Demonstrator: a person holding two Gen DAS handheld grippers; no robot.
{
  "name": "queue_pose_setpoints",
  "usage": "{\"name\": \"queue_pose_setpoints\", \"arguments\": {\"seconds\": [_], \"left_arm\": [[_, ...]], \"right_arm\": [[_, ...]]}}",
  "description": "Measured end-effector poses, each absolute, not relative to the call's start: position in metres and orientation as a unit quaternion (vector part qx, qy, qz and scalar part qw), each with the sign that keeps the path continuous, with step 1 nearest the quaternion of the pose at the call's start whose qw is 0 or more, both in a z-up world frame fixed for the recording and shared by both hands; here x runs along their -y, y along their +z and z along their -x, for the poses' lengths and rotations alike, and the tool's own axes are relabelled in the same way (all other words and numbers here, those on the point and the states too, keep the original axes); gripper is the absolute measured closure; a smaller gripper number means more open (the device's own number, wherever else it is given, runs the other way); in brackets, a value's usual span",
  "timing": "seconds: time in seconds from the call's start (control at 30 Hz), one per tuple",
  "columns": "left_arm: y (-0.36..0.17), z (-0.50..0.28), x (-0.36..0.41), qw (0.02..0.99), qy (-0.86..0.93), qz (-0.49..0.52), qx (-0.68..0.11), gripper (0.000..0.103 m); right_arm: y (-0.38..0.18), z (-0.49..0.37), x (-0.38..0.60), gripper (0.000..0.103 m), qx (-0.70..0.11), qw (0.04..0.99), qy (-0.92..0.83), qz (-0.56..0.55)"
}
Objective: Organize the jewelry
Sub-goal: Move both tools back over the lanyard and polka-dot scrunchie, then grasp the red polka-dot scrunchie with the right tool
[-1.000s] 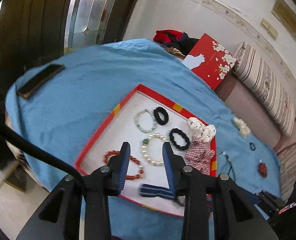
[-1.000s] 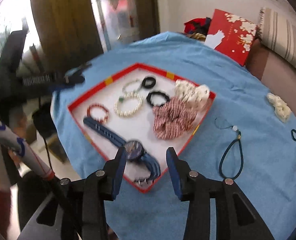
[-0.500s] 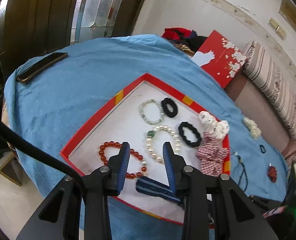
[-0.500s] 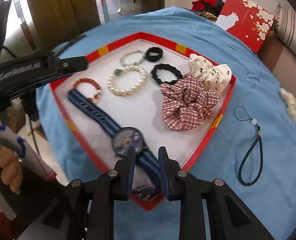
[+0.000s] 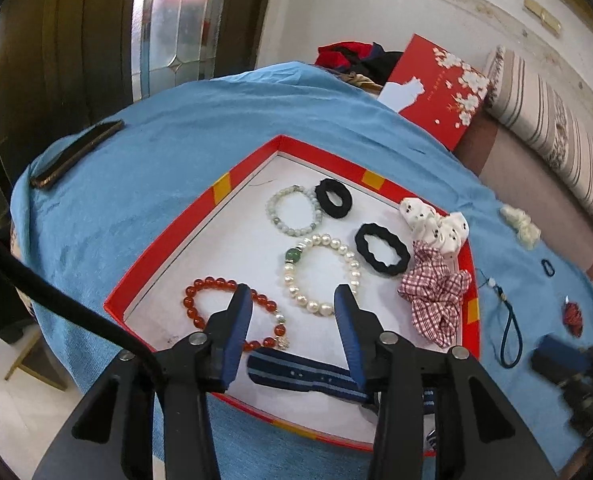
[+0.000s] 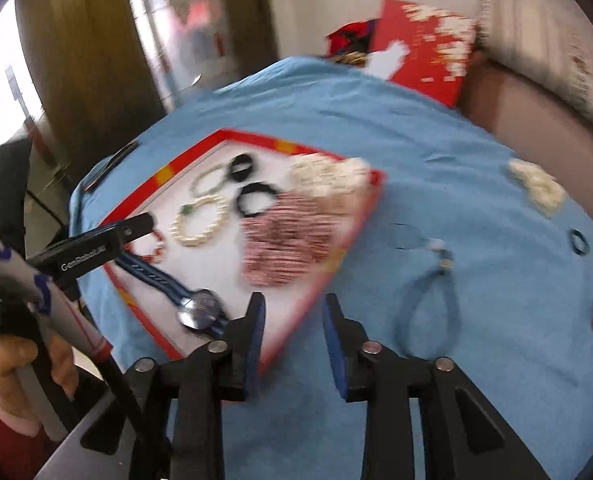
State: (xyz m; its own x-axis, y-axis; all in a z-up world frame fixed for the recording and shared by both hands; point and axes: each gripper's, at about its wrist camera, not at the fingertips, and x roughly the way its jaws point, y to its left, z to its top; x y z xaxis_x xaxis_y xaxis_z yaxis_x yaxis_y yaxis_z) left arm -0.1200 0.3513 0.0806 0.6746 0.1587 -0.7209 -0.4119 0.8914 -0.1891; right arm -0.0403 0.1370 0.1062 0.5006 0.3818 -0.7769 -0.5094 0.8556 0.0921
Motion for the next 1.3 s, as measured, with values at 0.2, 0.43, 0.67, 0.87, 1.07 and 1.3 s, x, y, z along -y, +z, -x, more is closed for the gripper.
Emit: {"name": "queue_pose_setpoints", "arguments": {"seconds": [0.2,0.43,0.67,0.87,1.07,1.3], "left_arm": [[0.084,0.117,-0.329,0.905,0.158,0.137,-0.371,0.062],[0.091,0.112,-0.289,0.911,0.145,0.092,-0.375,0.062],[0.104,0.112,-0.224,0.912,0.102,0.038,-0.396,0.062],[0.119,0.103,-0.177,0.914,0.081,0.006,-0.398,0.061],[0.123,0.089,-0.138,0.913,0.065,-0.027,-0.401,0.059],[0.111,0.066,-0.106,0.902,0.034,-0.017,-0.43,0.058]], "right_arm": [[0.11,0.04,-0.05,0.063,-0.429,0.883,0.181,0.068],[0.107,0.044,0.054,0.063,-0.443,0.891,0.101,0.01],[0.112,0.04,0.123,0.062,-0.429,0.901,0.053,-0.033],[0.113,0.029,0.162,0.061,-0.416,0.907,0.024,-0.067],[0.112,0.002,0.198,0.06,-0.398,0.912,-0.007,-0.097],[0.102,-0.026,0.256,0.06,-0.376,0.913,-0.044,-0.151]]}}
